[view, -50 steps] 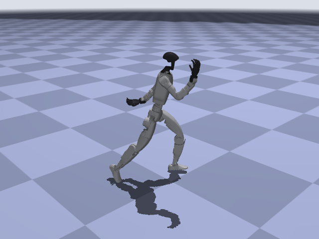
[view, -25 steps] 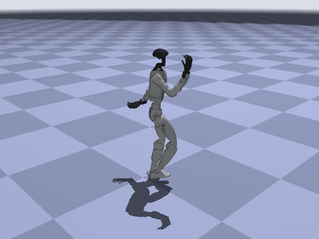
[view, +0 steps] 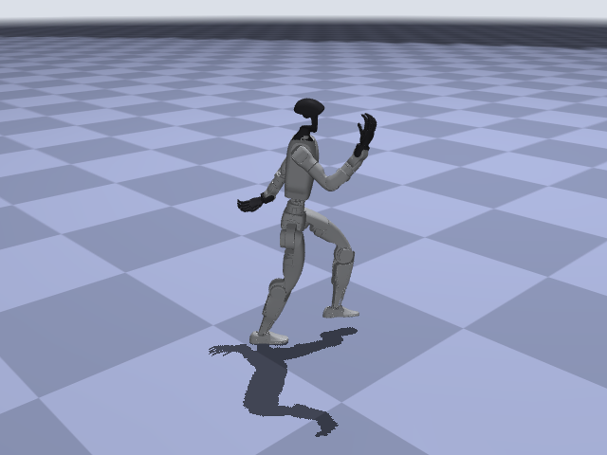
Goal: Kungfu
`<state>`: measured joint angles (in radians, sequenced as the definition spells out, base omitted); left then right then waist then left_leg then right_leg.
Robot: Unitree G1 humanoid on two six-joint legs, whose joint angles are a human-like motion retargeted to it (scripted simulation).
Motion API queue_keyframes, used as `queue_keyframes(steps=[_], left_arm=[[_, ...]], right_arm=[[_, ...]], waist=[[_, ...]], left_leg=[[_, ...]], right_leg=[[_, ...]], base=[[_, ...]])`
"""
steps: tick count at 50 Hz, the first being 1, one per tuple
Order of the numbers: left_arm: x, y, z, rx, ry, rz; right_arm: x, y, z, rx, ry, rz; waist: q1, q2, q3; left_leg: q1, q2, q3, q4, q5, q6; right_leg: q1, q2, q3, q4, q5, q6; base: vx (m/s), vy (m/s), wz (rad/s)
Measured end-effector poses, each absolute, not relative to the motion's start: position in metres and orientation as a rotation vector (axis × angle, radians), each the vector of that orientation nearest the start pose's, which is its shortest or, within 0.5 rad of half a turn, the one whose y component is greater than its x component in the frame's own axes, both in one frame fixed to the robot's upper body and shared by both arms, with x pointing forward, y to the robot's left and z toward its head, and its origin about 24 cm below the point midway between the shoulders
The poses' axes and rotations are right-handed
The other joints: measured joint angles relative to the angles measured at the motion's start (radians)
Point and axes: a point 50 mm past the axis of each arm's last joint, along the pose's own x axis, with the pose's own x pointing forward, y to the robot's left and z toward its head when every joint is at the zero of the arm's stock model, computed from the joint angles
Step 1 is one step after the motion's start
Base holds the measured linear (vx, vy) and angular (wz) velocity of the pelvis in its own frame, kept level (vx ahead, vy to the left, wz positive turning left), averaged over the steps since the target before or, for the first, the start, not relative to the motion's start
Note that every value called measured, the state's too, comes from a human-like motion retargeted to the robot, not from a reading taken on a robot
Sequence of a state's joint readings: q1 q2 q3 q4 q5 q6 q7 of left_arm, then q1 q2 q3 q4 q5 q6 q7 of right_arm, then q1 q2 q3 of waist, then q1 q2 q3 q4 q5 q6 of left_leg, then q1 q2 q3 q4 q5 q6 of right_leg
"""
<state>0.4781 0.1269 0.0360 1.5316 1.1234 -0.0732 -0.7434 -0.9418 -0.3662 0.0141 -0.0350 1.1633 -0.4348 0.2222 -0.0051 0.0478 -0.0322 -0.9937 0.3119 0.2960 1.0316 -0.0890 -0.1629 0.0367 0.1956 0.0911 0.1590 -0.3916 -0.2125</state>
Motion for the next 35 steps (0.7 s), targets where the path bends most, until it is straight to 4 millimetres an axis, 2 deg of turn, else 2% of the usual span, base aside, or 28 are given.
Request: queue_keyframes(steps=[3, 5, 6, 8, 10, 11, 12, 13, 14, 15, 17, 18, 19, 20, 21, 22, 23, 24, 25, 26, 27, 28, 29, 30, 31, 32, 34, 35], left_arm=[[-0.232, 0.151, -0.098, -0.178, 2.154, -1.407], [-0.252, 0.146, -0.083, -0.257, 2.203, -1.396], [-0.26, 0.144, -0.076, -0.299, 2.225, -1.382], [-0.276, 0.143, -0.062, -0.369, 2.287, -1.332], [-0.284, 0.153, -0.054, -0.381, 2.354, -1.266], [-0.288, 0.165, -0.049, -0.372, 2.41, -1.212], [-0.288, 0.178, -0.046, -0.357, 2.458, -1.157], [-0.282, 0.192, -0.048, -0.329, 2.49, -1.098], [-0.268, 0.215, -0.056, -0.248, 2.521, -1.037], [-0.249, 0.242, -0.064, -0.145, 2.547, -0.967], [-0.19, 0.292, -0.086, 0.161, 2.51, -0.797], [-0.147, 0.314, -0.099, 0.341, 2.431, -0.691], [-0.096, 0.329, -0.111, 0.522, 2.306, -0.608], [-0.04, 0.341, -0.118, 0.695, 2.155, -0.53], [0.03, 0.342, -0.125, 0.876, 1.895, -0.519], [0.093, 0.336, -0.121, 1.012, 1.648, -0.508], [0.141, 0.325, -0.114, 1.09, 1.439, -0.515], [0.193, 0.304, -0.101, 1.149, 1.192, -0.52], [0.243, 0.277, -0.078, 1.195, 0.926, -0.52], [0.29, 0.248, -0.043, 1.215, 0.655, -0.5], [0.327, 0.218, 0.0, 1.228, 0.381, -0.469], [0.354, 0.19, 0.05, 1.229, 0.105, -0.427], [0.37, 0.168, 0.105, 1.225, -0.153, -0.374], [0.373, 0.15, 0.162, 1.213, -0.404, -0.322], [0.367, 0.139, 0.222, 1.214, -0.648, -0.245], [0.354, 0.131, 0.27, 1.211, -0.858, -0.177], [0.327, 0.131, 0.33, 1.223, -1.125, -0.05], [0.312, 0.134, 0.356, -3.178, 3.221, -0.055]], right_arm=[[0.282, -0.16, 0.357, 0.711, -1.281, 0.67], [0.282, -0.162, 0.358, 0.693, -1.29, 0.66], [0.283, -0.163, 0.358, 0.692, -1.291, 0.653], [0.287, -0.166, 0.354, 0.674, -1.279, 0.62], [0.294, -0.172, 0.344, 0.649, -1.248, 0.571], [0.302, -0.177, 0.329, 0.633, -1.194, 0.528], [0.311, -0.18, 0.311, 0.615, -1.132, 0.493], [0.322, -0.174, 0.289, 0.596, -1.051, 0.475], [0.334, -0.175, 0.264, 0.557, -0.948, 0.44], [0.345, -0.179, 0.236, 0.513, -0.829, 0.402], [0.357, -0.191, 0.144, 0.411, -0.44, 0.32], [0.352, -0.194, 0.093, 0.373, -0.23, 0.292], [0.338, -0.198, 0.041, 0.35, -0.015, 0.265], [0.315, -0.201, -0.009, 0.341, 0.205, 0.246], [0.274, -0.206, -0.064, 0.329, 0.493, 0.176], [0.229, -0.209, -0.105, 0.32, 0.753, 0.122], [0.19, -0.21, -0.13, 0.304, 0.953, 0.074], [0.144, -0.211, -0.15, 0.284, 1.167, 0.027], [0.093, -0.211, -0.163, 0.256, 1.388, -0.015], [0.045, -0.21, -0.171, 0.215, 1.553, -0.067], [-0.001, -0.208, -0.172, 0.17, 1.702, -0.114], [-0.044, -0.206, -0.17, 0.129, 1.821, -0.161], [-0.085, -0.204, -0.164, -0.239, -4.322, 0.425], [-0.125, -0.201, -0.154, -0.198, -4.232, 0.435], [-0.168, -0.199, -0.138, -0.214, -4.133, 0.395], [-0.204, -0.197, -0.12, -0.231, -4.047, 0.361], [-0.257, -0.201, -0.084, -0.234, -3.923, 0.339], [-0.282, -0.205, -0.063, -0.216, -3.861, 0.355]], waist=[[0.048, -0.009, -0.003], [0.066, -0.019, -0.011], [0.075, -0.021, -0.015], [0.107, -0.028, -0.024], [0.113, -0.028, -0.061], [0.106, -0.034, -0.085], [0.101, -0.063, -0.105], [0.102, -0.136, -0.117], [0.075, -0.113, -0.131], [0.034, -0.042, -0.146], [0.012, -0.045, -0.138], [-0.003, -0.051, -0.121], [-0.024, -0.047, -0.105], [-0.049, -0.037, -0.091], [-0.081, -0.008, -0.079], [-0.109, 0.014, -0.067], [-0.13, 0.022, -0.054], [-0.156, 0.025, -0.038], [-0.184, 0.026, -0.021], [-0.218, 0.031, 0.0], [-0.254, 0.039, 0.021], [-0.295, 0.052, 0.045], [-0.339, 0.063, 0.067], [-0.385, 0.072, 0.087], [-0.444, 0.089, 0.099], [-0.502, 0.104, 0.11], [-0.628, 0.133, 0.13], [-0.702, 0.146, 0.143]], left_leg=[[-0.042, 0.039, 0.036, -0.181, -0.071, 0.112], [-0.062, 0.033, 0.015, -0.274, -0.128, 0.203], [-0.059, 0.03, -0.01, -0.317, -0.136, 0.225], [-0.001, 0.011, -0.078, -0.417, -0.081, 0.241], [0.039, 0.09, 0.049, -0.414, 0.012, 0.278], [0.005, 0.01, -0.09, -0.338, -0.043, 0.213], [0.005, -0.048, -0.154, -0.3, -0.087, 0.172], [0.075, -0.062, -0.072, -0.335, -0.108, 0.176], [0.071, -0.036, -0.09, -0.289, -0.161, 0.16], [0.029, 0.01, -0.158, -0.201, -0.23, 0.134], [0.12, -0.068, -0.204, -0.196, -0.302, 0.101], [0.165, -0.081, -0.202, -0.206, -0.314, 0.099], [0.217, -0.084, -0.204, -0.223, -0.327, 0.095], [0.272, -0.081, -0.208, -0.243, -0.341, 0.091], [0.343, -0.09, -0.239, -0.287, -0.365, 0.08], [0.408, -0.101, -0.263, -0.329, -0.381, 0.072], [0.462, -0.114, -0.271, -0.368, -0.382, 0.069], [0.52, -0.129, -0.274, -0.409, -0.379, 0.066], [0.58, -0.144, -0.275, -0.452, -0.374, 0.063], [0.638, -0.162, -0.286, -0.495, -0.367, 0.062], [0.694, -0.181, -0.302, -0.534, -0.362, 0.062], [0.746, -0.204, -0.328, -0.566, -0.361, 0.066], [0.793, -0.221, -0.352, -0.586, -0.364, 0.065], [0.837, -0.235, -0.374, -0.599, -0.369, 0.062], [0.869, -0.234, -0.39, -0.593, -0.391, 0.052], [0.897, -0.23, -0.405, -0.584, -0.414, 0.043], [0.931, -0.205, -0.429, -0.551, -0.467, 0.038], [0.949, -0.19, -0.44, -0.531, -0.497, 0.038]], right_leg=[[0.064, 0.011, 0.033, 0.021, -0.061, -0.003], [0.108, 0.015, 0.03, 0.028, -0.078, 0.007], [0.131, 0.018, 0.031, 0.032, -0.065, 0.016], [0.189, 0.02, 0.041, 0.043, 0.003, 0.046], [0.213, 0.039, 0.034, 0.045, 0.108, 0.073], [0.224, 0.042, 0.018, 0.062, 0.209, 0.104], [0.226, 0.017, 0.004, 0.1, 0.309, 0.146], [0.211, -0.065, -0.005, 0.179, 0.406, 0.211], [0.199, -0.04, -0.071, 0.218, 0.51, 0.265], [0.189, 0.038, -0.166, 0.237, 0.618, 0.312], [0.11, 0.037, -0.251, 0.436, 0.628, 0.357], [0.053, 0.065, -0.235, 0.542, 0.543, 0.372], [-0.004, 0.098, -0.225, 0.615, 0.478, 0.398], [-0.062, 0.134, -0.219, 0.671, 0.423, 0.43], [-0.125, 0.129, -0.271, 0.687, 0.376, 0.447], [-0.18, 0.112, -0.319, 0.705, 0.329, 0.456], [-0.221, 0.068, -0.361, 0.724, 0.283, 0.448], [-0.269, 0.008, -0.396, 0.75, 0.235, 0.436], [-0.32, -0.06, -0.427, 0.78, 0.187, 0.422], [-0.37, -0.114, -0.442, 0.801, 0.153, 0.404], [-0.42, -0.164, -0.451, 0.818, 0.12, 0.386], [-0.472, -0.203, -0.45, 0.829, 0.087, 0.37], [-0.525, -0.239, -0.439, 0.836, 0.065, 0.356], [-0.58, -0.273, -0.424, 0.842, 0.048, 0.343], [-0.641, -0.301, -0.409, 0.826, 0.05, 0.32], [-0.692, -0.328, -0.4, 0.808, 0.045, 0.298], [-0.742, -0.371, -0.405, 0.737, -0.005, 0.258], [-0.758, -0.388, -0.404, 0.68, -0.043, 0.24]], base=[[1.19, -0.22, -0.63], [1.2, -0.2, -0.27], [1.42, -0.19, -0.38], [1.29, -0.15, -0.52], [1.39, -0.12, -0.02], [1.87, -0.15, 0.33], [1.75, -0.21, 0.13], [1.37, -0.21, 0.5], [1.24, -0.19, 1.34], [1.29, -0.19, 2.05], [1.28, -0.33, 1.91], [1.34, -0.45, 1.9], [1.25, -0.46, 2.07], [1.1, -0.45, 2.32], [1.03, -0.45, 2.37], [0.92, -0.42, 2.15], [0.82, -0.43, 1.79], [0.84, -0.51, 1.53], [0.93, -0.62, 1.41], [0.91, -0.62, 1.31], [0.8, -0.54, 1.22], [0.75, -0.51, 1.2], [0.75, -0.51, 1.18], [0.8, -0.55, 1.17], [0.82, -0.6, 1.17], [0.82, -0.68, 1.18], [0.77, -0.78, 1.1], [0.75, -0.87, 0.77]])
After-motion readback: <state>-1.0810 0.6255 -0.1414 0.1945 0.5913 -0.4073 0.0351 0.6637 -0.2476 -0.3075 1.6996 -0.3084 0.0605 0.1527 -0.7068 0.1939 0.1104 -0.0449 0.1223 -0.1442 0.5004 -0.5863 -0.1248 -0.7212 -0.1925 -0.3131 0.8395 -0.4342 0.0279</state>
